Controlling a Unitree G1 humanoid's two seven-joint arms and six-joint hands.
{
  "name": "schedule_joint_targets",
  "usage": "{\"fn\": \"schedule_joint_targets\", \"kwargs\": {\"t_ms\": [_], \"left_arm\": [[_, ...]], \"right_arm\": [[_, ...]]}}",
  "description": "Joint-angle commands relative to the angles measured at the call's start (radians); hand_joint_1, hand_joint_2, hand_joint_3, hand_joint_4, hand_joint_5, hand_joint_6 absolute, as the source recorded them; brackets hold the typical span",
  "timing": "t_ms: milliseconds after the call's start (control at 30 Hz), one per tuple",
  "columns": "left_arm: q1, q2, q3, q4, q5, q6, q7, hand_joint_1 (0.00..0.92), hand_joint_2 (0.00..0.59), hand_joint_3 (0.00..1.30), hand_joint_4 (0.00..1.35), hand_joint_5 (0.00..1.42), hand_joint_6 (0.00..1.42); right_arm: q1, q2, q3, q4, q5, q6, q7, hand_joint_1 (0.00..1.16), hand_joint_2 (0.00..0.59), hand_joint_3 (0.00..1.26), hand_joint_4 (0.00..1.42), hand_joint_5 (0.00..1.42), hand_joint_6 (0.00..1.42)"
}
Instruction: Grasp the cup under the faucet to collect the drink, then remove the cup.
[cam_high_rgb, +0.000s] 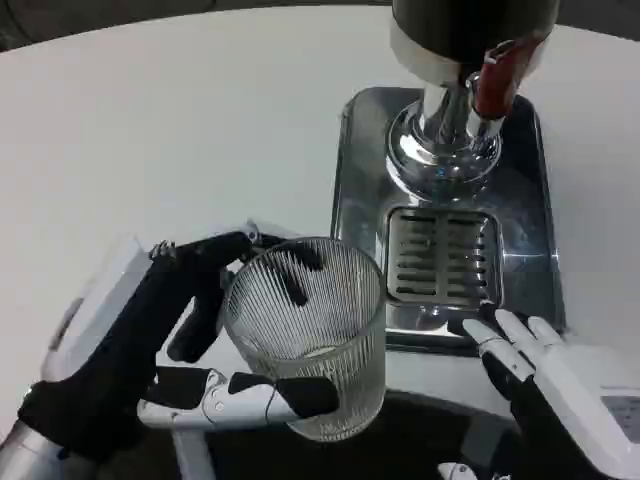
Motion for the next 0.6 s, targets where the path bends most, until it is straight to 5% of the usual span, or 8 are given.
{"fn": "schedule_joint_targets", "kwargs": {"t_ms": [33,600], "left_arm": [[0.014,-0.002,0.009,-0.024,-0.004,-0.013,0.002,0.524,0.081,1.06,1.22,1.40,1.42],[-0.007,-0.003,0.010,-0.022,0.001,-0.005,0.005,0.523,0.080,1.06,1.22,1.40,1.42]], "right_arm": [[0.017,0.007,-0.008,-0.016,0.010,-0.017,-0.012,0.46,0.402,0.10,0.00,0.00,0.00],[0.022,0.019,-0.019,-0.016,0.019,-0.026,-0.010,0.46,0.404,0.10,0.00,0.00,0.00]]}}
